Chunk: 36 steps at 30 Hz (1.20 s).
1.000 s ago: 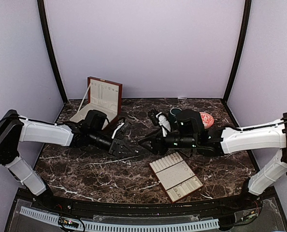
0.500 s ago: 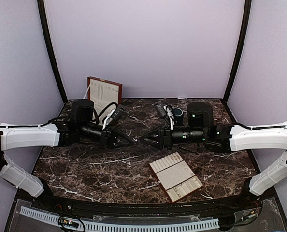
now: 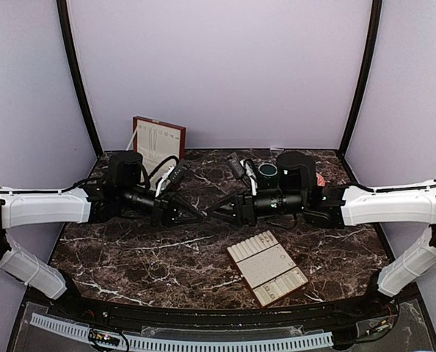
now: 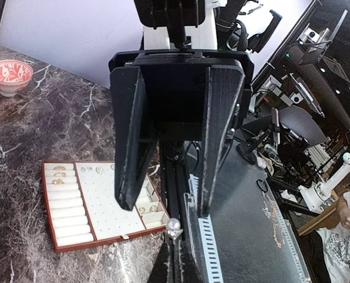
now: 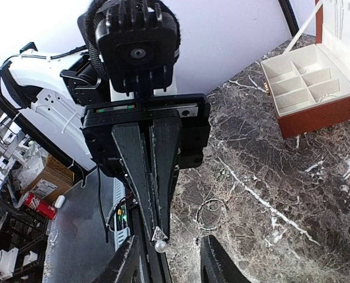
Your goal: Organize the mixed jewelry
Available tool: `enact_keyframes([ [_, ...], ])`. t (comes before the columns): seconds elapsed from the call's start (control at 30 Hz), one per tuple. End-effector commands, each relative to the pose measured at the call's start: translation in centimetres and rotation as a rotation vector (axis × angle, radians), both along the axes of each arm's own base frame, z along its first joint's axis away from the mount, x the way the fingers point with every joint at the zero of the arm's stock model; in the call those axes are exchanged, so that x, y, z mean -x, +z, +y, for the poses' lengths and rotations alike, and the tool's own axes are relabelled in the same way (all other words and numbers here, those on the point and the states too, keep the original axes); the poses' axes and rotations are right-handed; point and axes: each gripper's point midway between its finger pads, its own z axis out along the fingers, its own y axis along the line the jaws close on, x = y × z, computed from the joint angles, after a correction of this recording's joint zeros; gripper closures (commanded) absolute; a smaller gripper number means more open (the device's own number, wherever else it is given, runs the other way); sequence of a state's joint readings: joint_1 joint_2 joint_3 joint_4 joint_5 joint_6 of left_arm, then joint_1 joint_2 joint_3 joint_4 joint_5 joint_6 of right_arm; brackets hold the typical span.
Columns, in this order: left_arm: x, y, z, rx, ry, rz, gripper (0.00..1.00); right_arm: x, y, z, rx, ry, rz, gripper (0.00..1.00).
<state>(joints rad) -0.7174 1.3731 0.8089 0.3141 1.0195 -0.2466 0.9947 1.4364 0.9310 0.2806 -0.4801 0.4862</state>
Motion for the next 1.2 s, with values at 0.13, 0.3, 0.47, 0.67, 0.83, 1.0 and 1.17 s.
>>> enact_keyframes([
  [0.13, 0.9, 0.4, 0.1, 0.027, -0.038, -0.02, 1.0, 0.7, 1.2, 1.1, -0.034, 0.061, -0.026, 0.71],
  [0.3, 1.0, 0.4, 0.1, 0.028, -0.042, -0.016, 1.0, 1.1, 1.1, 1.3, -0.038, 0.086, -0.027, 0.74],
  [0.47, 1.1, 0.4, 0.1, 0.031, -0.049, -0.012, 1.0, 1.3, 1.1, 1.5, -0.041, 0.107, -0.035, 0.77],
  [0.67, 1.1, 0.3, 0.0, 0.031, -0.052, -0.007, 1.0, 1.6, 1.1, 1.7, -0.043, 0.127, -0.04, 0.81],
  [0.83, 1.2, 0.4, 0.0, 0.032, -0.055, -0.006, 1.0, 1.5, 1.3, 1.6, -0.047, 0.119, -0.049, 0.84],
  [1.0, 1.3, 0.4, 0.0, 0.032, -0.056, -0.006, 1.0, 1.5, 1.3, 1.5, -0.047, 0.116, -0.053, 0.92],
  [1.17, 1.2, 0.3, -0.1, 0.029, -0.051, -0.001, 1.0, 1.5, 1.1, 1.2, -0.037, 0.101, -0.058, 1.0],
])
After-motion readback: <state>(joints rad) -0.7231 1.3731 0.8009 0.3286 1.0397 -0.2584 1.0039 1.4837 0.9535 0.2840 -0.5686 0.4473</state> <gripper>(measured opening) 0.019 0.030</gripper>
